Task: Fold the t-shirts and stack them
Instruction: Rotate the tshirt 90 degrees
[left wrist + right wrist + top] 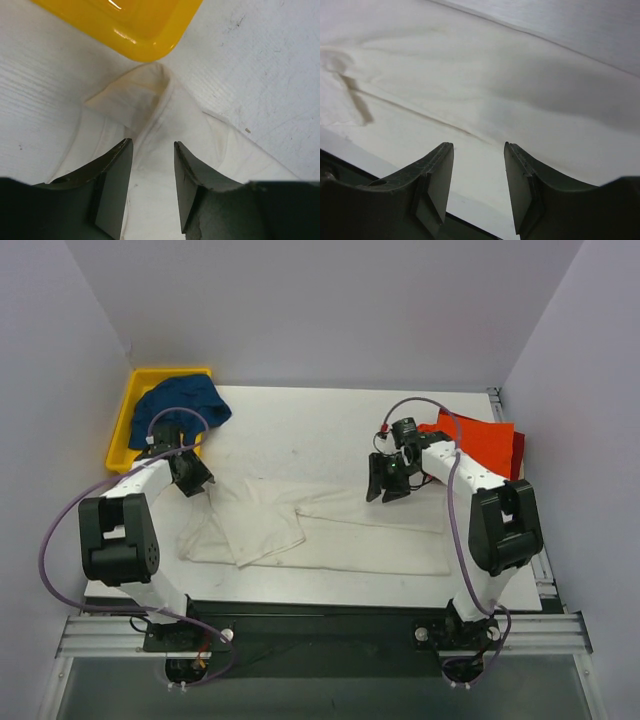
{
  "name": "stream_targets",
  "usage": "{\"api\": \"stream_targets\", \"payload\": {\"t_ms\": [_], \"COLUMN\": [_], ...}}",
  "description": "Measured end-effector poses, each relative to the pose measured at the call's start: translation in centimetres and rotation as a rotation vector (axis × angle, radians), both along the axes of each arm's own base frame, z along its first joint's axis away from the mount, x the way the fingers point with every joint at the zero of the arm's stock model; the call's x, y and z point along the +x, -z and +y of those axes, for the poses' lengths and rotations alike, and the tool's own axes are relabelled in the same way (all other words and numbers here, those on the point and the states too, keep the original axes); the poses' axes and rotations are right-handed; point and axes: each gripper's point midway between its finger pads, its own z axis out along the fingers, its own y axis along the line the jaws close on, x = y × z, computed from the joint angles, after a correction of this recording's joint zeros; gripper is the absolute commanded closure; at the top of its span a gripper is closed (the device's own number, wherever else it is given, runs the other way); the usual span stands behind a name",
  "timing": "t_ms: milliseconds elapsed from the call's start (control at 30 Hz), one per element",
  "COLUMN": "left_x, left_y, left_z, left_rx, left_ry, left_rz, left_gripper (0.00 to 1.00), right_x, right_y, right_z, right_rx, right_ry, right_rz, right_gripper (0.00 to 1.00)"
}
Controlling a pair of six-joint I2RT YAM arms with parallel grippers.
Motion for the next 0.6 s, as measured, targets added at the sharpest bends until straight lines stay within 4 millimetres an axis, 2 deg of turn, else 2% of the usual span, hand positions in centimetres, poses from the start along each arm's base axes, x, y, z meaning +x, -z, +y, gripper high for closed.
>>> {"api": "stream_targets", "payload": {"t_ms": [100,200,333,533,600], "left_x": [0.8,1.4,2.3,2.8,2.9], "left_y": [0.6,0.9,1.3,2.3,2.7], "left_z": [0.2,0.3,0.4,0.4,0.3], "left_rx": [0.007,0.012,0.018,0.023,0.023], "left_ry": [0.003,0.005,0.011,0.021,0.025], "left_rz": [-0.003,-0.007,-0.007,0.004,0.008], "left_gripper": [0.54,0.56,0.57,0.57,0.6], "right_x": [0.0,-0.2,0.1,-0.3,-0.4], "right_y": [1.7,2.7,3.7,5.5,6.1], "right_z": [-3.6,-5.9,-7.6,-9.2,-9.6], "right_rx": [-0.055,-0.088,-0.113,-0.147,-0.154], "right_ry": [0.094,0.152,0.202,0.268,0.289], "right_rz": [0.039,0.072,0.099,0.161,0.182], "right_gripper": [0.55,0.55,0.55,0.55,0.55]}}
